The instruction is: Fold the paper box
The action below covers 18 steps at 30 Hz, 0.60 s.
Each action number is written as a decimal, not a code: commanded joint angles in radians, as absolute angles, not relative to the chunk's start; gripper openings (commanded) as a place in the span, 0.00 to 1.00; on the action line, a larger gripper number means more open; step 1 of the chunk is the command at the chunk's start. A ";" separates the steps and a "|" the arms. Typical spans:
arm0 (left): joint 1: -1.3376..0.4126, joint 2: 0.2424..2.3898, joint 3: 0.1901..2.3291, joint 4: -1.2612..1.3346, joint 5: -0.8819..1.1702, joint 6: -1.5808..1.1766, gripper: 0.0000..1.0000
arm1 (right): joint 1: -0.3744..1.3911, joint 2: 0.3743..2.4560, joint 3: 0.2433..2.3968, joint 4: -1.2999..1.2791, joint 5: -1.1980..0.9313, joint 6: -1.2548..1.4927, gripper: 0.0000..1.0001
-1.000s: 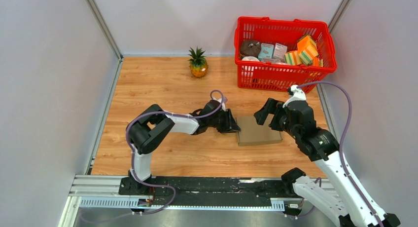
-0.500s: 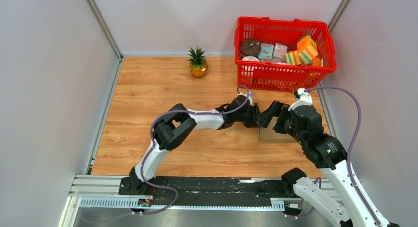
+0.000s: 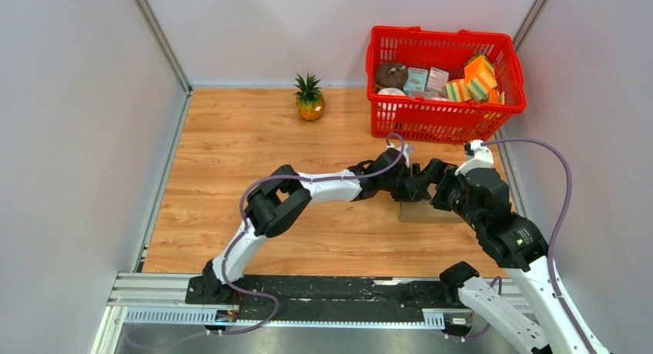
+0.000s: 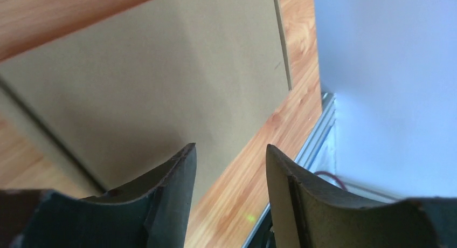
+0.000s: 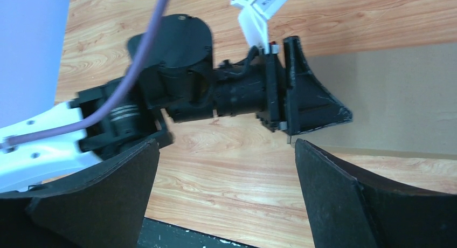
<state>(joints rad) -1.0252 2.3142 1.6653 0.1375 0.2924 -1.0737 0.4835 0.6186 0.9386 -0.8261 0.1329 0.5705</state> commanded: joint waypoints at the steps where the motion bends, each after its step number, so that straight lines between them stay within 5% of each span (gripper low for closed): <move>1: -1.017 2.090 1.559 0.006 0.189 -0.875 0.61 | 0.483 0.609 0.966 -0.818 0.153 0.558 1.00; 8: -0.927 1.916 1.264 0.120 0.187 -0.923 0.64 | 0.482 0.604 0.966 -0.805 0.150 0.558 1.00; 18: -0.933 2.115 1.331 0.305 0.333 -1.065 0.50 | 0.483 0.606 0.979 -0.816 0.146 0.557 1.00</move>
